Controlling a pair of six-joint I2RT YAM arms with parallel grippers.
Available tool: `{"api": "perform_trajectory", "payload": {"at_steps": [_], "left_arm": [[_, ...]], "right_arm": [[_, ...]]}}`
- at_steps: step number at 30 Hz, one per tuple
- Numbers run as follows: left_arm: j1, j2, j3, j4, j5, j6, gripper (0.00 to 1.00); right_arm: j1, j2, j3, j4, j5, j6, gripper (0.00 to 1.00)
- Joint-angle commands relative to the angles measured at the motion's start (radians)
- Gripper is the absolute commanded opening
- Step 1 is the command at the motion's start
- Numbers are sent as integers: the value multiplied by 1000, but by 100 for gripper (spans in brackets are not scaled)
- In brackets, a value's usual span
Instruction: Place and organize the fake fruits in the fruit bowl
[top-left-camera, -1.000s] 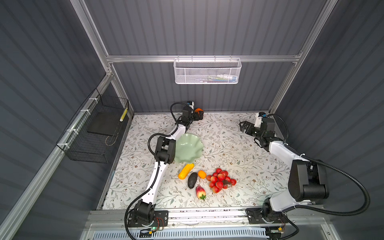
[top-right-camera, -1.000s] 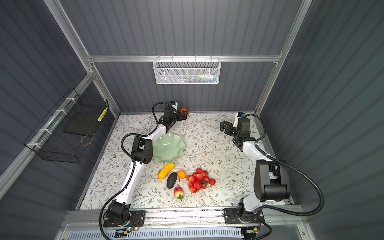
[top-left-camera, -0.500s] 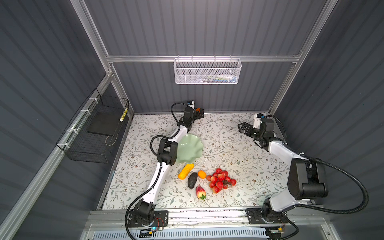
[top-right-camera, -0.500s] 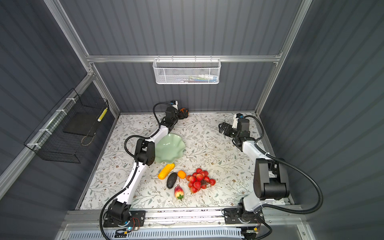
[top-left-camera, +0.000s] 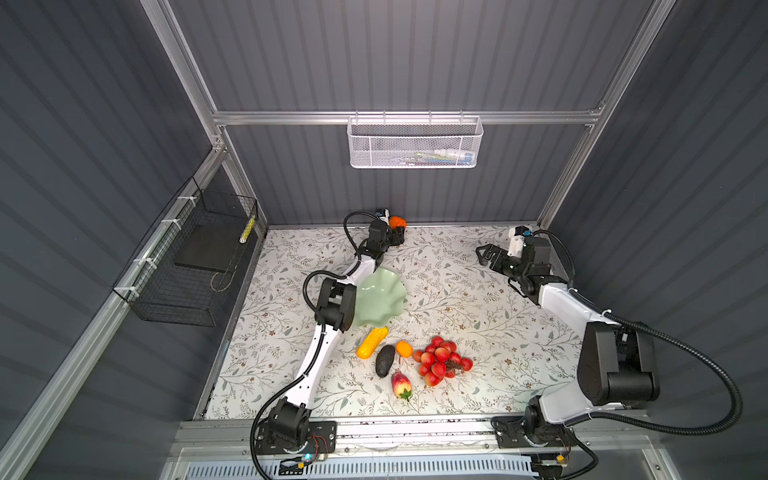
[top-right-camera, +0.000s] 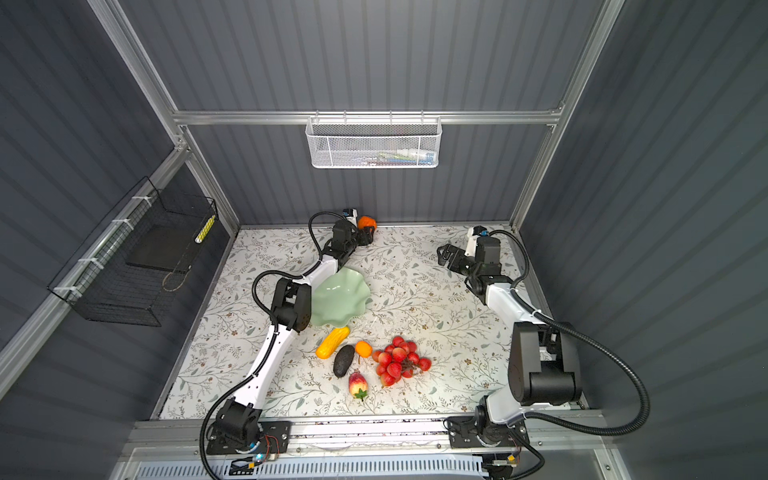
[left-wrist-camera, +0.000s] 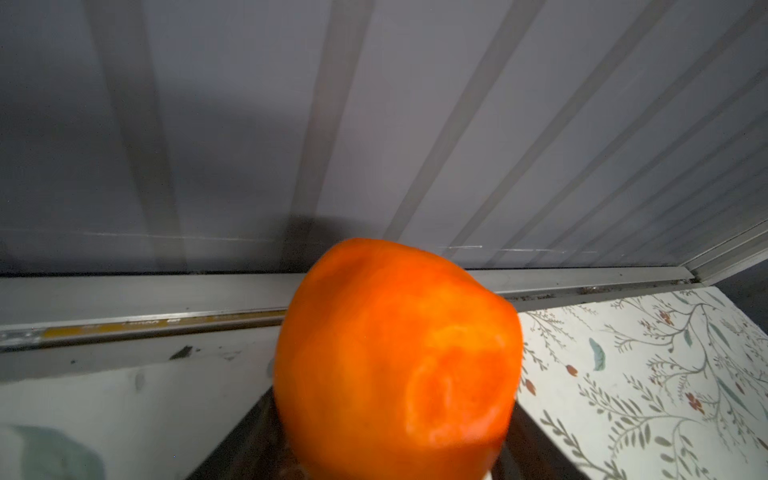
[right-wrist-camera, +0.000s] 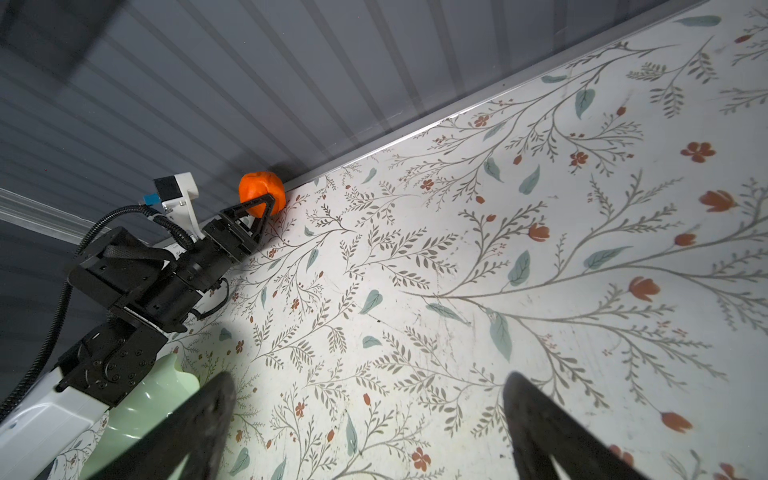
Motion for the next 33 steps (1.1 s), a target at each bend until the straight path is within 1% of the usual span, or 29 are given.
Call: {"api": "perform_trajectory", "payload": {"at_steps": [1, 2, 3, 4, 7, 8, 9, 10, 11, 12, 13, 15, 17, 21, 23, 26, 30, 33], "left_arm": [[-6, -62, -67, -10, 28, 5, 55], [-6, -81, -93, -3, 37, 5, 45], [-6, -104, -129, 13, 45, 4, 37], [-6, -125, -165, 31, 51, 1, 34], [-6, -197, -272, 90, 72, 2, 35], [-6, -218, -295, 104, 78, 6, 42], [-6, -232, -310, 113, 84, 8, 65], [-6, -237, -312, 117, 84, 8, 84], [-6, -235, -305, 122, 84, 4, 90], [-6, -224, -284, 122, 84, 2, 95], [-7, -207, -253, 112, 83, -5, 98], [-6, -160, -161, 73, 86, -8, 100], [-7, -123, -99, 63, 75, -21, 100], [-6, -65, -26, 75, 0, -22, 100], [-7, -35, 10, 68, -13, -3, 100], [-8, -1, 32, 84, -12, -3, 100], [-20, 51, 78, 112, 24, -27, 100], [-45, 56, 78, 125, 44, 4, 100]], "right_arm": [[0, -28, -20, 5, -14, -1, 99], [-1, -30, -21, 5, -15, -3, 99], [-2, -33, -23, 5, -14, -3, 99], [-2, -34, -24, 5, -15, -4, 99], [-3, -42, -31, 7, -14, -5, 99], [-3, -44, -34, 7, -14, -6, 99], [-4, -47, -35, 7, -15, -6, 99], [-4, -48, -35, 6, -14, -6, 99], [-6, -51, -37, 5, -14, -6, 99], [-6, -54, -38, 7, -47, -4, 99], [-6, -57, -40, 7, -53, -3, 99], [-8, -66, -43, 2, -54, -3, 99], [-7, -79, -47, -2, -54, -4, 99], [-9, -107, -57, -13, -55, -4, 99], [-9, -117, -57, -22, -57, -5, 99], [-9, -125, -60, -24, -65, -1, 99], [-9, -127, -66, -27, -73, 3, 99], [-9, -119, -71, -26, -75, 10, 99]]}}
